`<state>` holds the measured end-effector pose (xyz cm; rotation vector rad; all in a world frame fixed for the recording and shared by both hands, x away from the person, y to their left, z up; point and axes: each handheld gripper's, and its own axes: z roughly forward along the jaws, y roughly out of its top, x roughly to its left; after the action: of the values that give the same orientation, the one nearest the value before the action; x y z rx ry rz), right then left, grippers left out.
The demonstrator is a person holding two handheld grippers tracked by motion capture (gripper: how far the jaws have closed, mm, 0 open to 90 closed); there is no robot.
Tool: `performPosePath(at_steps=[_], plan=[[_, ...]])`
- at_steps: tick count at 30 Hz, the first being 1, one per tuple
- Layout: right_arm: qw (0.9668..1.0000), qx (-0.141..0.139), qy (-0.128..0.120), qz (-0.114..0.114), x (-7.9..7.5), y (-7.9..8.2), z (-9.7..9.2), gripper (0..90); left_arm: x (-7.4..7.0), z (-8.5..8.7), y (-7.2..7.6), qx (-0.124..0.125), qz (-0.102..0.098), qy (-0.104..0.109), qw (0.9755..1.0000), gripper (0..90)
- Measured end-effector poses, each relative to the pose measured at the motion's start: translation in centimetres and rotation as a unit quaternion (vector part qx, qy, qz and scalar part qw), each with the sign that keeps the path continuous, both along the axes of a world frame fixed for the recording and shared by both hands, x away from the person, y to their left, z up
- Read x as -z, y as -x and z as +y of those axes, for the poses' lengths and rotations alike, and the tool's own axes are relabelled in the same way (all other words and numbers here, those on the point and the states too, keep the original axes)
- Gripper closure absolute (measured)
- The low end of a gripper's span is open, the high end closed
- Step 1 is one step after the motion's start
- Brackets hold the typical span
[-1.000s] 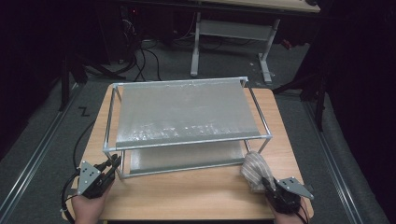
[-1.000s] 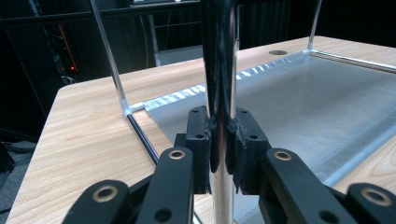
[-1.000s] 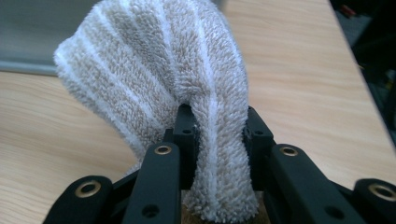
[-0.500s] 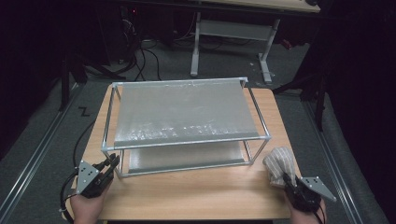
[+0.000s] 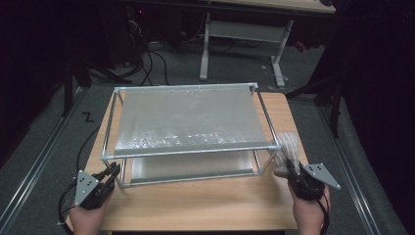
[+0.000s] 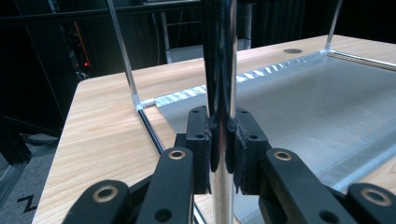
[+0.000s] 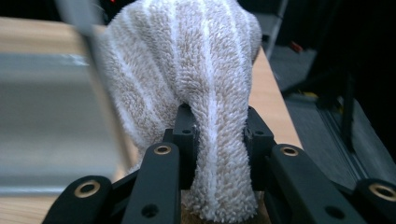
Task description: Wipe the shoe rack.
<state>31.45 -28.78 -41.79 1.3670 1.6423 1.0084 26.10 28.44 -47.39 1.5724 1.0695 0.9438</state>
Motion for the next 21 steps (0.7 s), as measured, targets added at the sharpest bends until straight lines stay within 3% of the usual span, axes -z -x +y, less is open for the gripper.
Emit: performPosePath(at_steps=[6,10,21], plan=[[0.9989,-0.038,0.001,-0.026,-1.9,1.2,1.7,72.5,0.0,0.1,-0.1,-0.001,0.001,0.000,1.0000,78.7],[0.9982,-0.052,0.003,-0.030,-2.4,1.6,2.2,72.6,0.0,0.3,-0.2,-0.004,0.002,0.001,1.0000,78.8],[0.9974,-0.070,0.016,0.004,-0.2,1.7,2.5,72.7,0.1,0.7,-0.5,-0.002,-0.002,-0.003,1.0000,78.8]])
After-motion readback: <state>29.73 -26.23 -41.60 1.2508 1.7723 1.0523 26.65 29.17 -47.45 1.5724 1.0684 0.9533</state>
